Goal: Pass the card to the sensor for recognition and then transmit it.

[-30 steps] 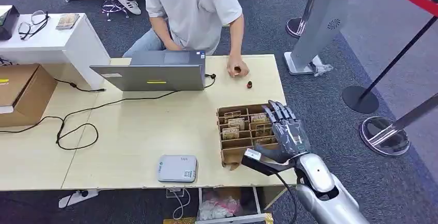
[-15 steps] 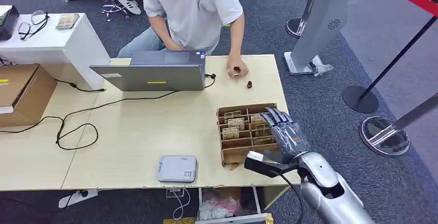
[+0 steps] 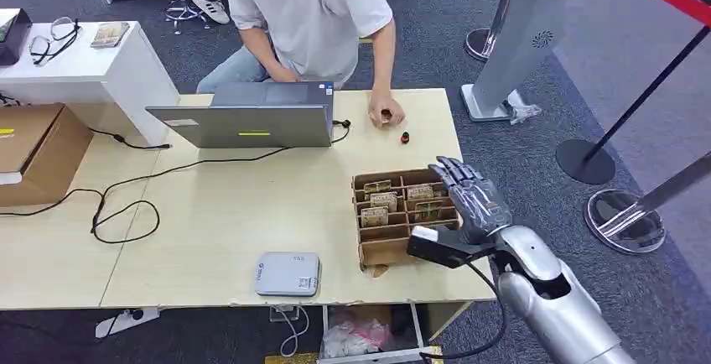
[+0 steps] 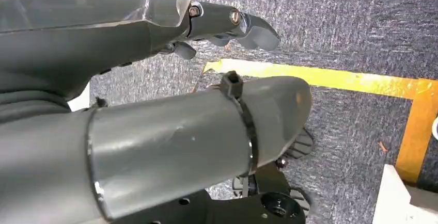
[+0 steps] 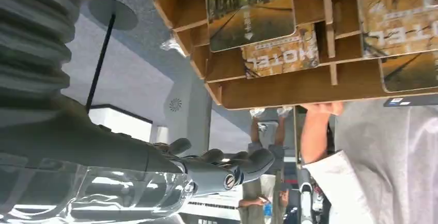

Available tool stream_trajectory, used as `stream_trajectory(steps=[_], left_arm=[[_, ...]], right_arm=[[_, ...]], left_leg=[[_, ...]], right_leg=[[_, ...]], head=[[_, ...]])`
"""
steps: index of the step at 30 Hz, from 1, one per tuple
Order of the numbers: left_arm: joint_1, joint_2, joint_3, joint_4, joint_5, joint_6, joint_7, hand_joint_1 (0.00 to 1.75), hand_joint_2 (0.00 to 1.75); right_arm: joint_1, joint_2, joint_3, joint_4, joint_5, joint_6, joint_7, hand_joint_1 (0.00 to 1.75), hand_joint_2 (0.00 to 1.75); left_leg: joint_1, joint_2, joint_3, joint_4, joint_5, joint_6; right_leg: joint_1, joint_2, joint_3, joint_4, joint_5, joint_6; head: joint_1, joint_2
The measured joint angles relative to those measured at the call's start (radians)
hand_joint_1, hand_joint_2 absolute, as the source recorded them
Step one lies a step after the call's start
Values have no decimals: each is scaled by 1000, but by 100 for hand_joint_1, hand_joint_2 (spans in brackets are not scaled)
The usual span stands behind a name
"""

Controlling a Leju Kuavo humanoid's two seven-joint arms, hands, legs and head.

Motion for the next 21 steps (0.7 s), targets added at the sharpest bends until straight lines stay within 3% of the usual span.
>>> stream_trajectory(steps=[15,21], left_arm=[[-1,0,0,0,-2,0,-1,0,0],[-1,0,0,0,-2,0,0,0,0]], right_arm=[[-12,-6,9,26,-8,0,2,5,175],[-24,-6,24,46,-8,3,1,21,175]], left_leg=[[0,0,0,0,0,0],[0,0,0,0,0,0]], right_leg=[[0,0,0,0,0,0],[0,0,0,0,0,0]], head=[[0,0],[0,0]])
